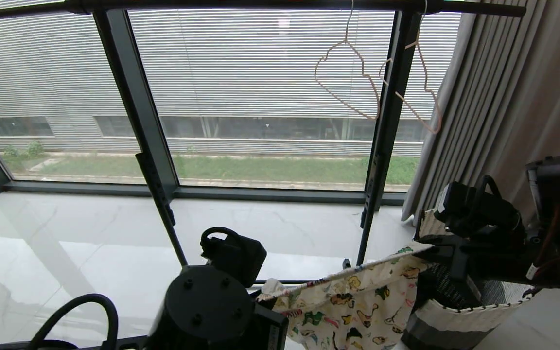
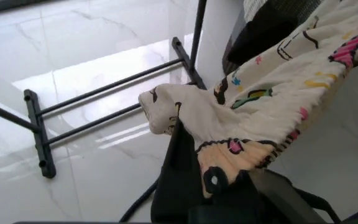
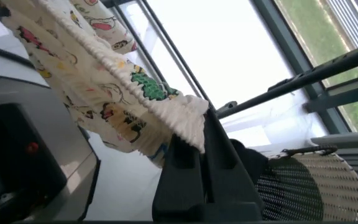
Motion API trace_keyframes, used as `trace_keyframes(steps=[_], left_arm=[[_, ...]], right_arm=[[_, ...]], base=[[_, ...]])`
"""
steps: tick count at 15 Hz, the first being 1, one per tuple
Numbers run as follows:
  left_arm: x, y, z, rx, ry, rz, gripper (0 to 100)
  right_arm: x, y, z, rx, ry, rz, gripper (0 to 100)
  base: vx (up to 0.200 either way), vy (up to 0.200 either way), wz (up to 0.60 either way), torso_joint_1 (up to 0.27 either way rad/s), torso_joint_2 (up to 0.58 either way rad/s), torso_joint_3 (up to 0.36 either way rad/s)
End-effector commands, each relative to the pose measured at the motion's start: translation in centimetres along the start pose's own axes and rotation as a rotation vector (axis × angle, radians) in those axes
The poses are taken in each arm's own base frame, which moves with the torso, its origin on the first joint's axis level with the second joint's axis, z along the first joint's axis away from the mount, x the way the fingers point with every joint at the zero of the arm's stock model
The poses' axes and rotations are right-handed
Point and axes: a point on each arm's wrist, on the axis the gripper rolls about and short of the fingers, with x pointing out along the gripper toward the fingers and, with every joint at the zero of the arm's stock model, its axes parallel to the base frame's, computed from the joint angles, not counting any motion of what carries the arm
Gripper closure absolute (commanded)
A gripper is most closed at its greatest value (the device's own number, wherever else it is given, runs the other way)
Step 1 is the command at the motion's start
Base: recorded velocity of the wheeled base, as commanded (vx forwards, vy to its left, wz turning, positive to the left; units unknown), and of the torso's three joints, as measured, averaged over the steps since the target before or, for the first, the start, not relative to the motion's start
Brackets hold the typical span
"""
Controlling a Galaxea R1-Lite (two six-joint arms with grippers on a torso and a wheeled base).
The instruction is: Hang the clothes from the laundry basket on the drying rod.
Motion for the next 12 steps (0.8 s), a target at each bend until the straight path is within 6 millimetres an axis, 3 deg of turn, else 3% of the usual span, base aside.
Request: trace_keyframes(steps=[1, 3, 5, 7, 12], left_arm=[[-3.3, 3.2, 1.5, 0.016, -0.09, -0.058, 100], [-3.1, 6.0, 2.3, 0.104, -0.108, -0.06, 100], [-3.0, 6.9, 3.4, 0.111, -0.138, -0.058, 100], [-2.9, 7.6, 5.7, 0.081, -0.205, -0.027, 100], [-2.3, 7.5, 9.7, 0.071, -0.313, -0.045, 100]], right_arm=[[1.6, -0.2, -0.3, 0.004, 0.028, -0.003, 100], [1.4, -0.6, 0.2, -0.002, -0.008, -0.049, 100], [0.8, -1.1, 0.7, 0.005, -0.039, -0.08, 100], [0.2, -2.6, 1.7, 0.014, -0.081, -0.139, 100], [-0.2, -3.5, 3.3, 0.054, -0.134, -0.169, 100]], base=[[0.0, 0.0, 0.0, 0.0, 0.0, 0.0], [0.0, 0.0, 0.0, 0.0, 0.0, 0.0], [0.0, 0.0, 0.0, 0.0, 0.0, 0.0], [0.0, 0.0, 0.0, 0.0, 0.0, 0.0], [0.0, 0.0, 0.0, 0.0, 0.0, 0.0]])
